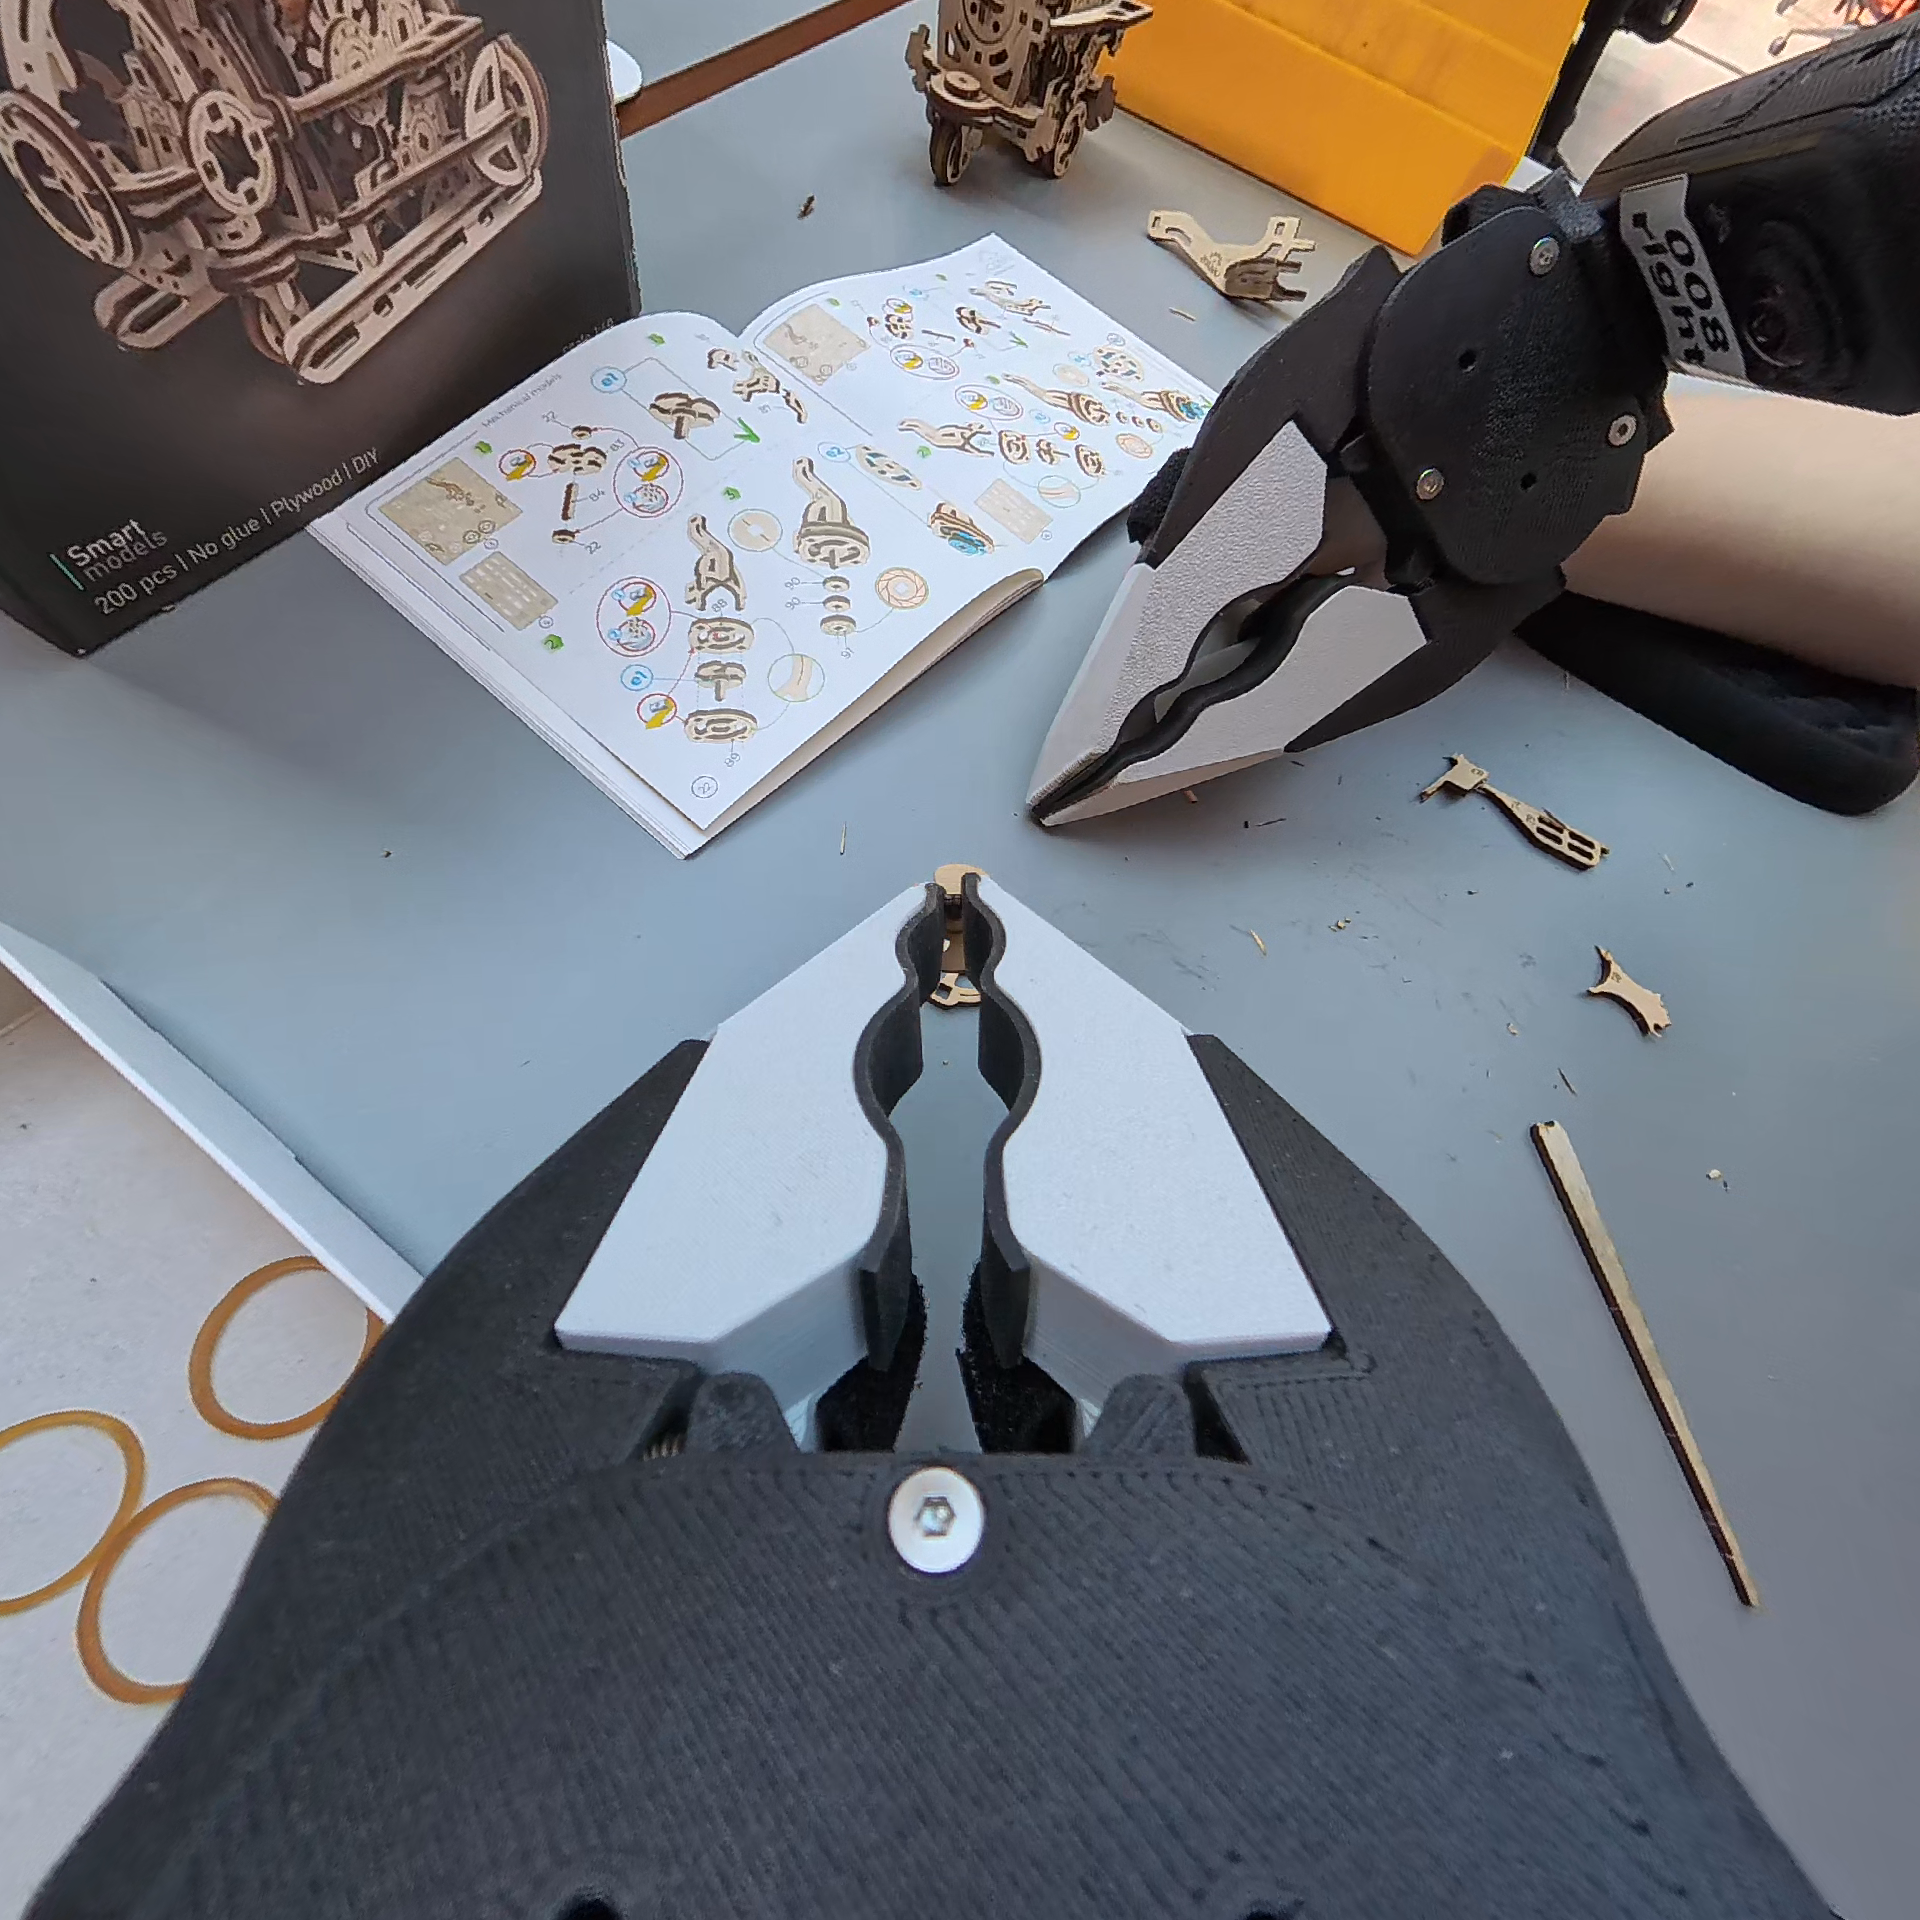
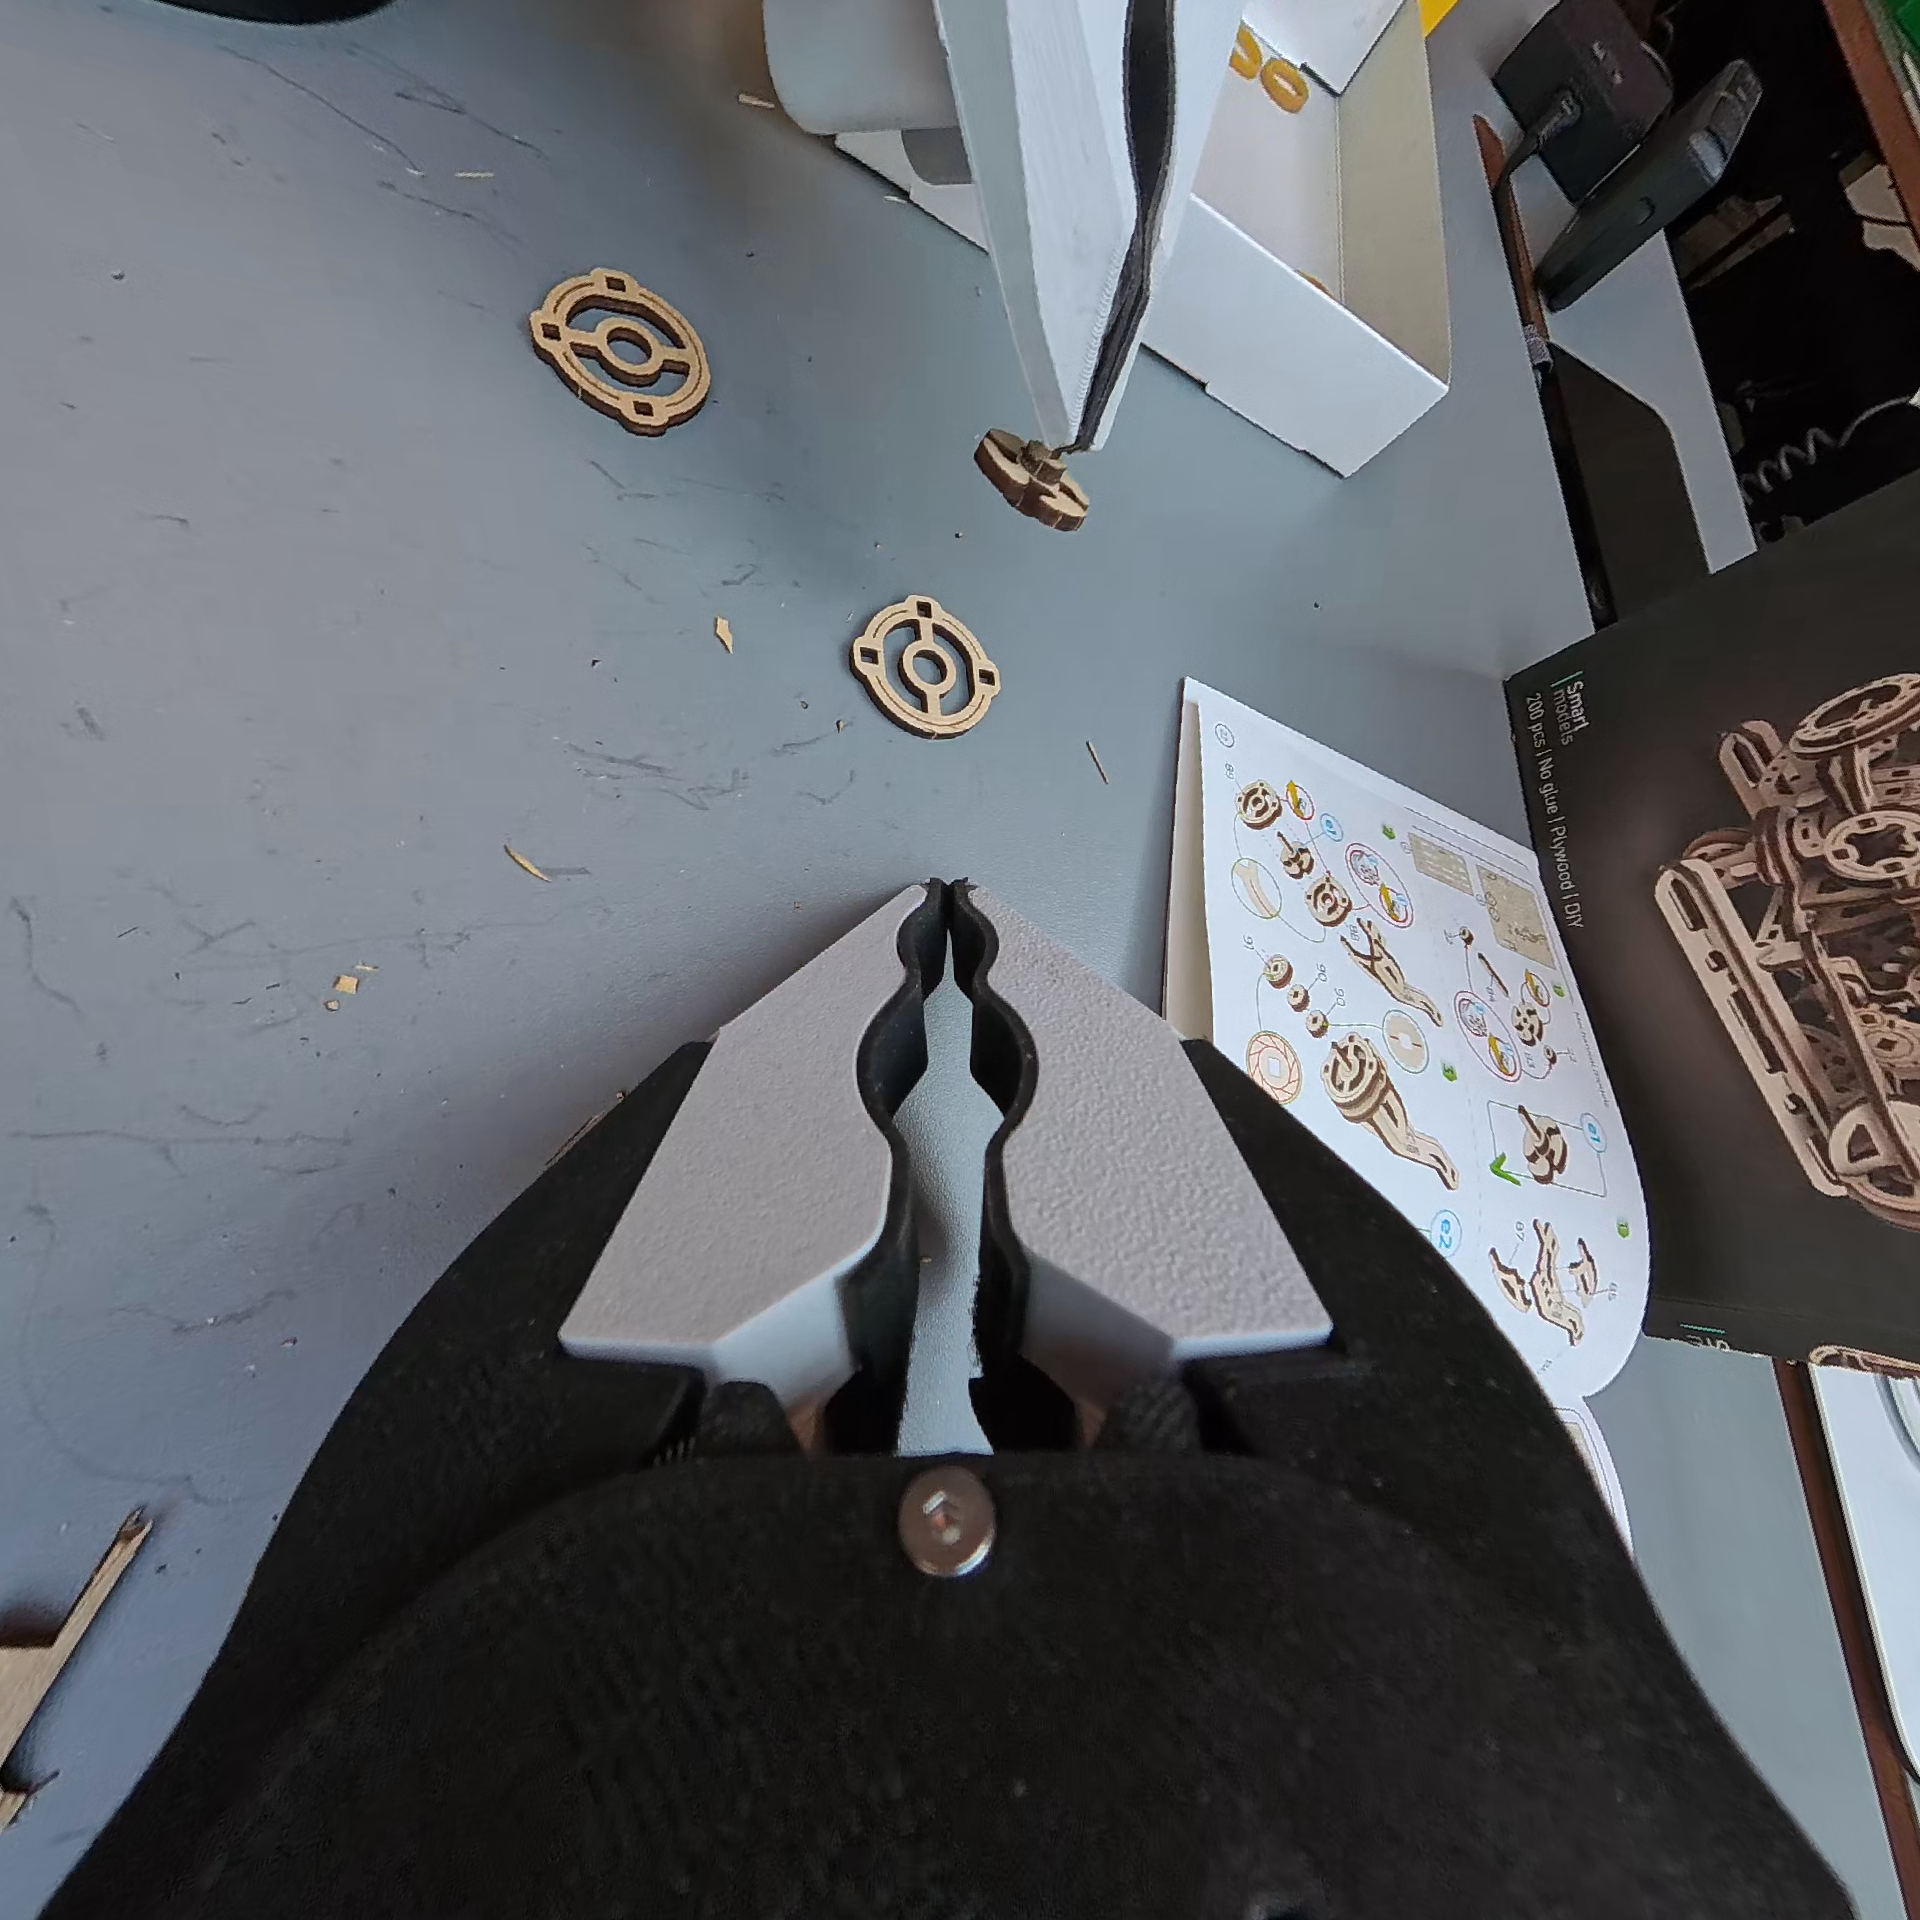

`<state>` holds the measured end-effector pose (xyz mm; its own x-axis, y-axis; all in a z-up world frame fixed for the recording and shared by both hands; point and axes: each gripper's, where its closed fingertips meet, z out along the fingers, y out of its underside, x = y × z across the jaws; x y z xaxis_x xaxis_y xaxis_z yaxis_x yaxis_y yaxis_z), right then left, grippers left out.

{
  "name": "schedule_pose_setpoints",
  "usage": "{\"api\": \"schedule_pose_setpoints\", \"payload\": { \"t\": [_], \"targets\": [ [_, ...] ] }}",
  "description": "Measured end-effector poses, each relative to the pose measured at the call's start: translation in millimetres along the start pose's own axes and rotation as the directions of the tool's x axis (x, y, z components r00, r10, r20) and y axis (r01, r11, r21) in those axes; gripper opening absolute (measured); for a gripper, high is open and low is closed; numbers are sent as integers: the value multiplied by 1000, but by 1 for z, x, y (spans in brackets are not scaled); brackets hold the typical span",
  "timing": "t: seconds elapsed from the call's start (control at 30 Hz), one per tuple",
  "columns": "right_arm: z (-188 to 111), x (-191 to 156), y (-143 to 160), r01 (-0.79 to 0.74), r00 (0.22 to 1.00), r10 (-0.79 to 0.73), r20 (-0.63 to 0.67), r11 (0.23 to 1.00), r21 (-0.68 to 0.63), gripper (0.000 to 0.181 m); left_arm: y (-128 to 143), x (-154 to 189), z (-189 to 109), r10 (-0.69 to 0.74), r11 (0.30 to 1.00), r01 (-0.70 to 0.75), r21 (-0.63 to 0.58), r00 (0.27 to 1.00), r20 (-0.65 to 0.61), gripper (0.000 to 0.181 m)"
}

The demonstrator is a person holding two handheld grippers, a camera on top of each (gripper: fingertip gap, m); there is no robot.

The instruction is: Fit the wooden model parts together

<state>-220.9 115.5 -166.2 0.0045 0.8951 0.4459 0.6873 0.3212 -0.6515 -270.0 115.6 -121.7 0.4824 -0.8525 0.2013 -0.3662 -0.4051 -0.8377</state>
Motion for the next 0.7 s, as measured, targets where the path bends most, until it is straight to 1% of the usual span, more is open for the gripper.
{"api": "schedule_pose_setpoints", "payload": {
  "t": [0.27, 0.37, 0.43, 0.5, 0.6, 0.67, 0.7],
  "targets": [
    [0, 0, 0, 0, 1000, 0, -1, 1000, 1, 0, -1, 3, 1, -43, 999, 44, 13, 998, -38, 0],
    [0, 0, -1, 2, 1000, -2, -2, 1000, 0, 0, -6, 5, -2, -90, 995, 93, 42, 993, -74, 0],
    [0, 0, -1, -1, 1000, 1, 0, 1000, 2, 0, -13, 8, -6, -151, 984, 163, 77, 979, -134, 0],
    [0, 0, -1, -4, 1000, 4, 2, 1000, 3, 0, -26, 17, -16, -226, 954, 268, 136, 938, -263, 0],
    [0, 0, -1, -4, 1000, 4, 2, 1000, 4, 0, -49, 25, -38, -321, 866, 460, 194, 810, -491, 0],
    [0, 0, -1, -1, 1000, 1, 0, 1000, 3, 0, -56, 26, -48, -344, 822, 535, 198, 742, -575, 0],
    [0, 0, -1, 1, 1000, -1, -1, 1000, 2, 0, -57, 26, -50, -349, 813, 548, 195, 728, -591, 0]
  ]
}}
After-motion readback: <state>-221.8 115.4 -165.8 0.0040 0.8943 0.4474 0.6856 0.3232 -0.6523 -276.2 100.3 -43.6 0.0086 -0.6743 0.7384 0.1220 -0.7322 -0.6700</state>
